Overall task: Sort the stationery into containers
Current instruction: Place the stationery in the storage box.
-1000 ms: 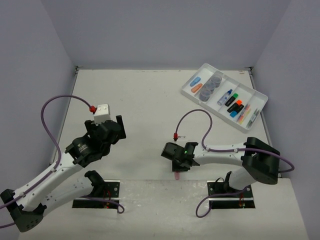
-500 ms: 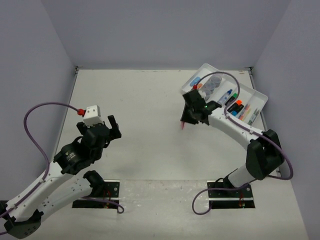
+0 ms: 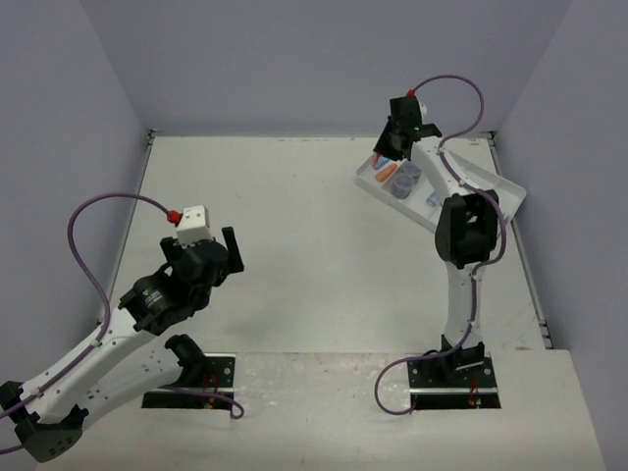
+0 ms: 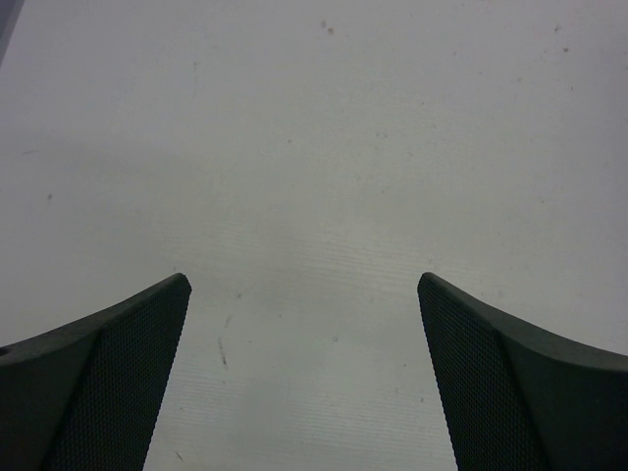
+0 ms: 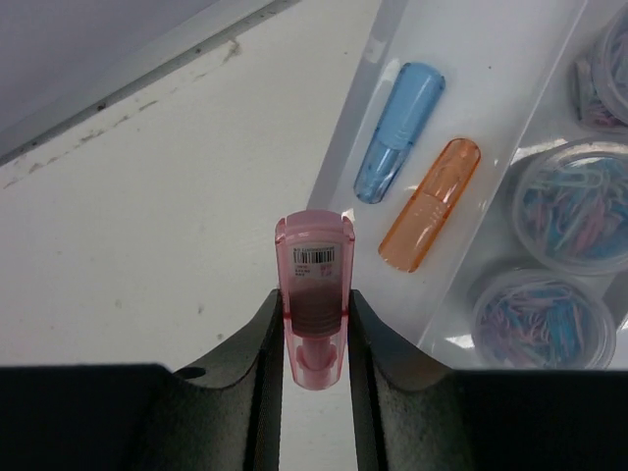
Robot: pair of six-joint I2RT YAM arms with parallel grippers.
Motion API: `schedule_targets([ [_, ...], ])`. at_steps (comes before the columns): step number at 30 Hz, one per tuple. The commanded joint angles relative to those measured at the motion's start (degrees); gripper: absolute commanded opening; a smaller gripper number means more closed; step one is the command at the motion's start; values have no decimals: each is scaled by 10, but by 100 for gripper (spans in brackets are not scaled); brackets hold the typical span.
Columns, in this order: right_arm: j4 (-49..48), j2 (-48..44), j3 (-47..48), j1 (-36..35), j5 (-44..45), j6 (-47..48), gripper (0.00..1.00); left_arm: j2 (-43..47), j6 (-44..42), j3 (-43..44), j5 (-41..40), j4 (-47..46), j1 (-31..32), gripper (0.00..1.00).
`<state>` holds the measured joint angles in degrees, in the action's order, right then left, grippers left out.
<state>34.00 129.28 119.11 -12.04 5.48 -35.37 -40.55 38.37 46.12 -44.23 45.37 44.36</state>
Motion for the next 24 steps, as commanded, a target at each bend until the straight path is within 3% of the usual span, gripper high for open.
schedule_targets([
  [1,29,63,121,25,-34,-4,6,-4,-16,-1,-7,-27,-1,100],
  [5,44,98,162,33,-37,-14,20,-9,-19,-1,-4,-27,-2,100],
  [10,44,89,173,35,-31,-12,64,-10,-21,-1,-2,-29,-2,100],
  [17,59,37,173,35,-29,8,77,-11,-15,2,-14,-26,-2,100],
  [20,66,-29,126,27,-38,37,92,-13,-2,7,-31,-18,-8,100],
  [22,21,-132,-5,8,-13,82,98,-16,9,14,-42,-12,-25,100],
  [24,-23,-231,-113,-7,17,107,99,-17,12,15,-45,-11,-42,100],
])
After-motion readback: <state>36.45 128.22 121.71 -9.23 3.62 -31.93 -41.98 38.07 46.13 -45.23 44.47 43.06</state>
